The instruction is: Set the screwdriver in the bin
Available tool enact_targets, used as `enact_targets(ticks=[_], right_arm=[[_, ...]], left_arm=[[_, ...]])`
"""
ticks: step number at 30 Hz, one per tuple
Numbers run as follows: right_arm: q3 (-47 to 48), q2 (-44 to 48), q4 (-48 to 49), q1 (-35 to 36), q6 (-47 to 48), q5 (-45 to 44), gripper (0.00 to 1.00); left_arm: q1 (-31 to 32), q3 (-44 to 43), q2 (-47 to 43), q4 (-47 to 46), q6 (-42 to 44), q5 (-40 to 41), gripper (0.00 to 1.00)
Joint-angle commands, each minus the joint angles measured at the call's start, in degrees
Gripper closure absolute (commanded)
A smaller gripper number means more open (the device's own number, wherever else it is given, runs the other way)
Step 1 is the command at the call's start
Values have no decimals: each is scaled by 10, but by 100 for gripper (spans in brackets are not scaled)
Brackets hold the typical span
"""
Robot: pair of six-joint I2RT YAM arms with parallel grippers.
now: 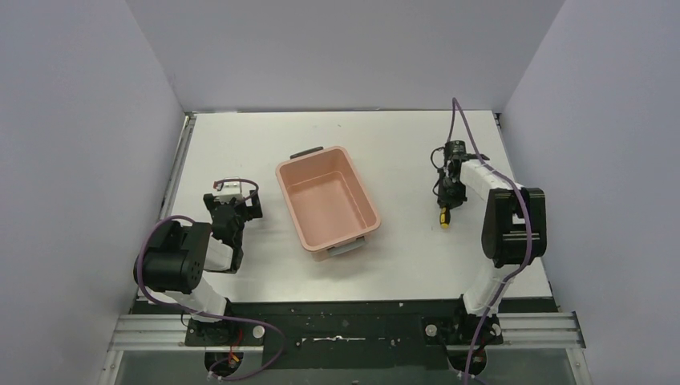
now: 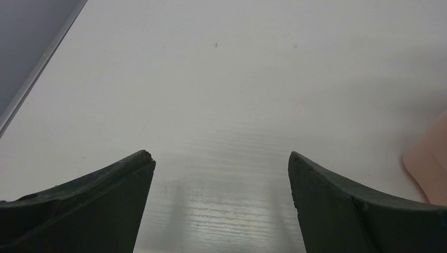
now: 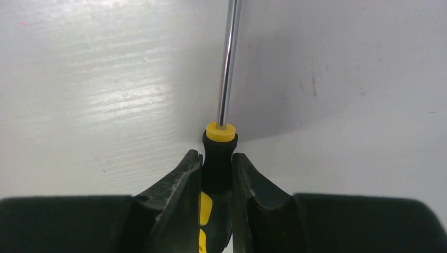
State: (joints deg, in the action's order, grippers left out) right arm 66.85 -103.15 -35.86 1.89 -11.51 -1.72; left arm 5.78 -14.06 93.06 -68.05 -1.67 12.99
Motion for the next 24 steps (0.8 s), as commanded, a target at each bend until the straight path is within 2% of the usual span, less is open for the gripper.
enact_targets(ticks=[1, 5, 9, 13, 17, 20, 24], right_arm=[[139, 35, -91, -2, 1, -68, 100], [238, 69, -141, 45, -37, -60, 100], [301, 82, -140, 159, -87, -26, 100], [357, 78, -93, 315, -111, 12, 100], [414, 37, -95, 411, -115, -8, 100], [411, 10, -101, 446, -122, -43, 100], [352, -22, -88, 471, -127, -65, 100]], left_arm=[[-4, -3, -8, -16, 5, -10, 3], [-4, -2, -9, -16, 5, -10, 3], [-3, -3, -8, -16, 4, -11, 3], [-3, -3, -8, -16, 5, -10, 3], [-3, -2, -8, -16, 5, -11, 3], [-3, -3, -8, -16, 4, -11, 3], [-3, -2, -8, -16, 4, -11, 3]])
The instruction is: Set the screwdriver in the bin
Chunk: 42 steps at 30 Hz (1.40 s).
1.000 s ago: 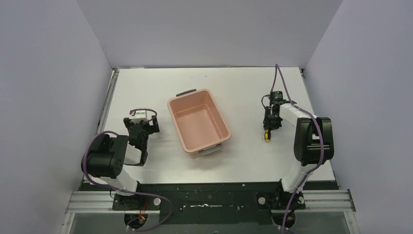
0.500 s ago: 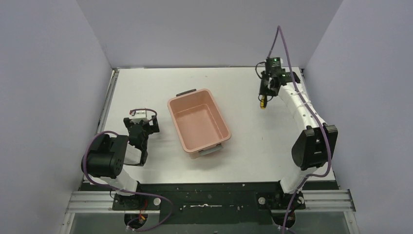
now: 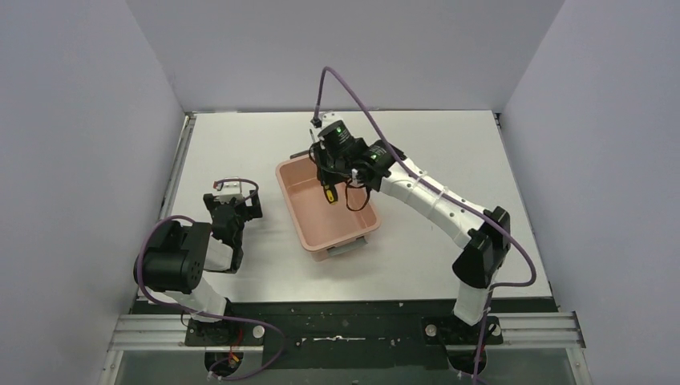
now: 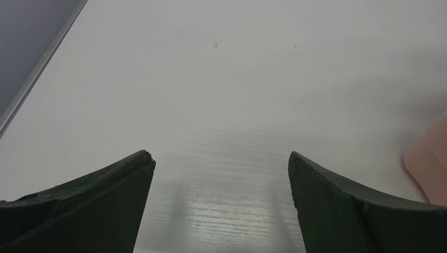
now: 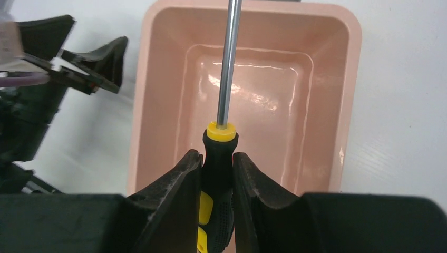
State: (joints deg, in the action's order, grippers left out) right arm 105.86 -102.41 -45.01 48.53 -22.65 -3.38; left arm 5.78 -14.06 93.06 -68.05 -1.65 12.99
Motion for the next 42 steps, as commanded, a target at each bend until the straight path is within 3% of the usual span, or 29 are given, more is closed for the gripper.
enact_targets(ticks=[1, 7, 9, 11, 17, 26, 27, 30, 33, 36, 42], right_arm=[[-52, -35, 10, 8, -16, -42, 100], [-129, -90, 54, 22, -26, -49, 99], [-134, -111, 53, 22, -33, -60, 94], [-137, -129, 52, 23, -39, -78, 86], [-131, -150, 42, 24, -46, -102, 46], [-42, -72, -4, 46, -18, -128, 32], [-35, -56, -2, 46, -12, -125, 28], [-25, -1, 8, 43, 18, -125, 1], [-36, 63, 17, 24, 42, -139, 0], [-125, 148, 70, -26, 62, -165, 0], [-422, 342, 238, -197, 55, -156, 0]], left_arm=[[-4, -2, -8, -16, 4, -11, 3], [-4, -3, -8, -16, 5, -10, 3], [-3, -2, -8, -16, 4, -10, 3], [-4, -3, -8, -16, 4, -10, 3], [-4, -2, -8, -16, 5, -11, 3], [-3, -3, -8, -16, 4, -11, 3], [-3, -2, -8, -16, 5, -10, 3], [-3, -3, -8, -16, 5, -10, 3], [-3, -2, -8, -16, 4, -11, 3], [-3, -2, -9, -16, 4, -11, 3], [-4, -2, -9, -16, 4, -10, 3]])
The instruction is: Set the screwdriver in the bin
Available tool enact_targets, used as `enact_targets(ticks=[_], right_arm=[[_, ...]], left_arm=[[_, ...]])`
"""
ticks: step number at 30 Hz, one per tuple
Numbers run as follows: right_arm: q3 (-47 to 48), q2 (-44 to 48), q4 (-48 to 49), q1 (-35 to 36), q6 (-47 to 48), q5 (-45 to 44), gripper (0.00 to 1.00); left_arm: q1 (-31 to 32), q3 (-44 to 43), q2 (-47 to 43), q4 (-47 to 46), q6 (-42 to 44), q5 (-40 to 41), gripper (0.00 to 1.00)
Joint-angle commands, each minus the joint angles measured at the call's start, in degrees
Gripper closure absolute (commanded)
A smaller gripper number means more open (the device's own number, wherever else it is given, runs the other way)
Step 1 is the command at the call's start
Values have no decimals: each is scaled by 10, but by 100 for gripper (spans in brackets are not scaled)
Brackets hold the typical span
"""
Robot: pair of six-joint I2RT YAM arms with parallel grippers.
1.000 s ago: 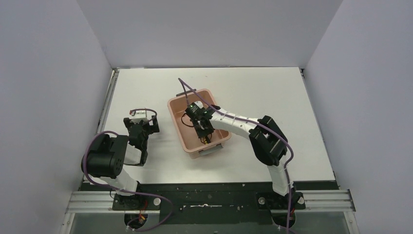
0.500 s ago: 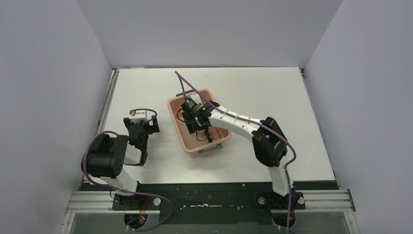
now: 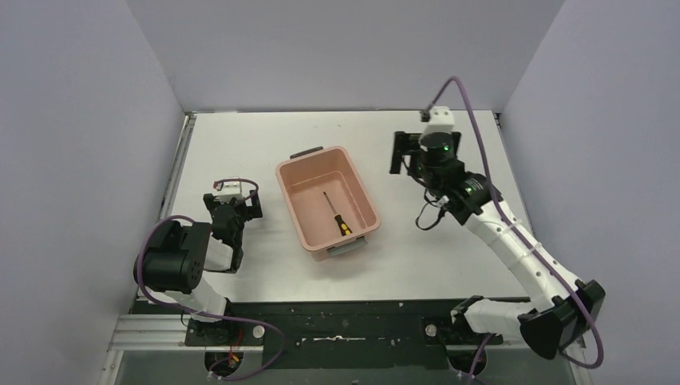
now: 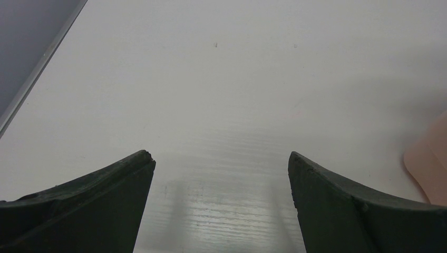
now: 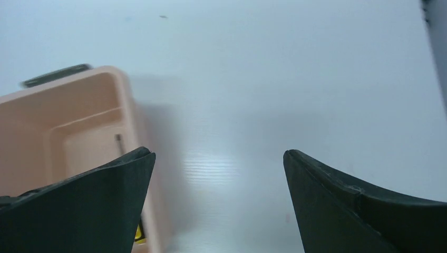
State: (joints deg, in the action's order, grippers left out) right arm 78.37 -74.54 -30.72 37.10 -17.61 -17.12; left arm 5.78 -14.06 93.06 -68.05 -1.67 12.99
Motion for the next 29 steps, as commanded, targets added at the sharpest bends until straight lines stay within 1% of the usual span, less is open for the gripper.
enact_targets(ticks=[1, 3, 5, 9, 13, 19, 29], right_arm=[[-188, 82, 113, -122, -1, -7, 0], [-256, 108, 140, -168, -16, 11, 0], [-310, 121, 156, -200, -26, 22, 0], [-392, 123, 177, -225, -45, 21, 0], [-442, 121, 203, -237, -61, 21, 0], [-464, 122, 217, -240, -67, 26, 0], [-449, 134, 204, -240, -60, 29, 0]], left_arm=[[-4, -2, -9, -15, 5, -11, 3], [-5, -3, -8, -16, 4, -10, 3], [-4, -3, -9, -16, 5, -11, 3], [-4, -3, -8, -16, 5, -11, 3], [-4, -3, -8, -15, 5, -11, 3], [-4, -3, -8, -15, 5, -11, 3], [-4, -3, -9, -14, 5, -12, 3]])
